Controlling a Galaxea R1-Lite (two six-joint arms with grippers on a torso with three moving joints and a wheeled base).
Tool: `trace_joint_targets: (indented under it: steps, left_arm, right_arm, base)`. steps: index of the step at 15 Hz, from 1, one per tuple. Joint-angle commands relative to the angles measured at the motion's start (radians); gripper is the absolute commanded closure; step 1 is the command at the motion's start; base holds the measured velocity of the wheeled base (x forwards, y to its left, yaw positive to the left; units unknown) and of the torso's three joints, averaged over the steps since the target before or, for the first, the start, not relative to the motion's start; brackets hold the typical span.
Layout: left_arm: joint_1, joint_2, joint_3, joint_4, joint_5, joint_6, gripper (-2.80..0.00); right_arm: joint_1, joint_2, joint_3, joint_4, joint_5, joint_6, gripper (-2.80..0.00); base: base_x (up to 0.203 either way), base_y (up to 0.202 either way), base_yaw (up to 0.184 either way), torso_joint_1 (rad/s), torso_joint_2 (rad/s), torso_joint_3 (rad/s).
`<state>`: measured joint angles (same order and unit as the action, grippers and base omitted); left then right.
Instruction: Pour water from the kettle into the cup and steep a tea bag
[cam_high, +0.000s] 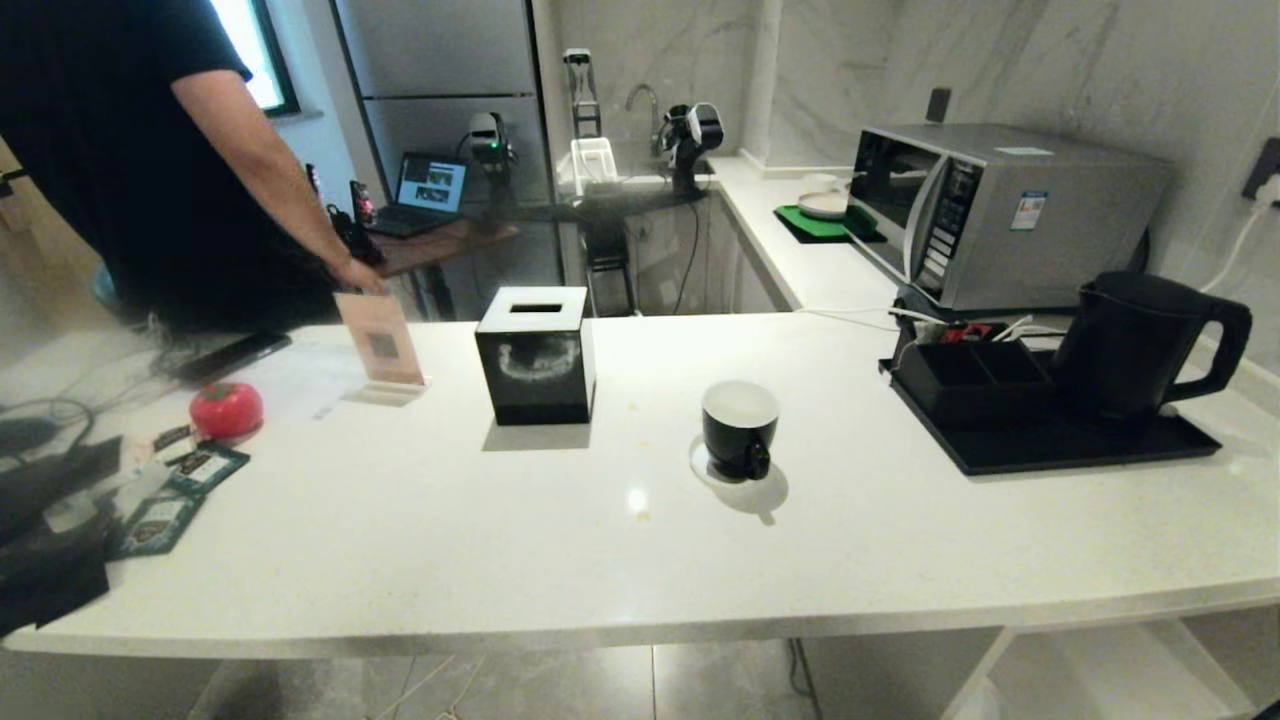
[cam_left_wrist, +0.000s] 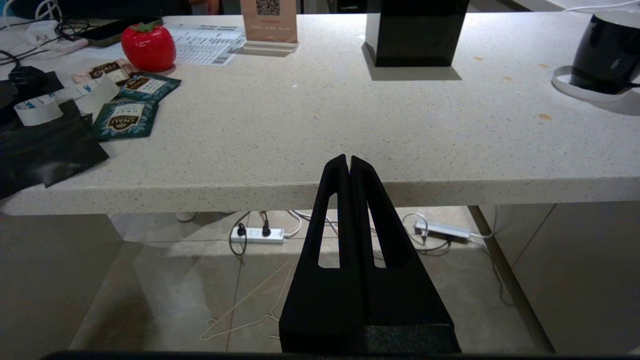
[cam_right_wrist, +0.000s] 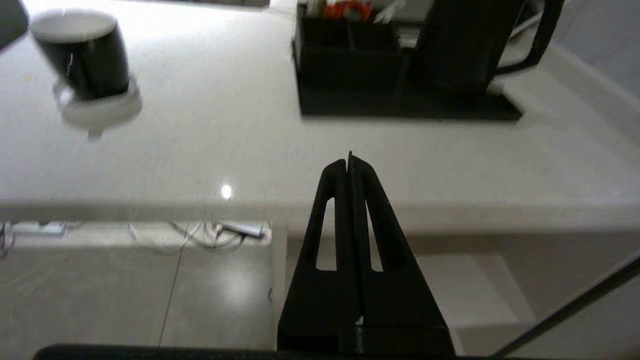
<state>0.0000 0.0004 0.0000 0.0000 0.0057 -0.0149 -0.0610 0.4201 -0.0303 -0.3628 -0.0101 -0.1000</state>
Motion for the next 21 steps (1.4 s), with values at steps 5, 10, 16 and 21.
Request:
trace_joint_targets:
  steps: [5, 10, 16, 21]
  left_arm:
    - [0.0, 0.0, 0.0, 0.0, 0.0, 0.0, 0.0]
    - [0.0, 0.0, 0.0, 0.0, 0.0, 0.0, 0.0]
    - [0.0, 0.0, 0.0, 0.0, 0.0, 0.0, 0.0]
    - [0.0, 0.0, 0.0, 0.0, 0.0, 0.0, 0.0]
  right_arm:
    - [-0.018, -0.138, 0.03, 0.141, 0.016, 0.014, 0.0]
    - [0.051, -0.252, 0.03, 0.242, -0.029, 0.026, 0.0]
    - [0.055, -0.42, 0.03, 0.364, -0.024, 0.029, 0.0]
    - [0.055, -0.42, 0.03, 0.364, -0.024, 0.034, 0.0]
  base:
    - [0.0, 0.0, 0.0, 0.0, 0.0, 0.0]
    - [0.0, 0.0, 0.0, 0.0, 0.0, 0.0]
    - [0.0, 0.0, 0.0, 0.0, 0.0, 0.0]
    - [0.0, 0.0, 0.0, 0.0, 0.0, 0.0]
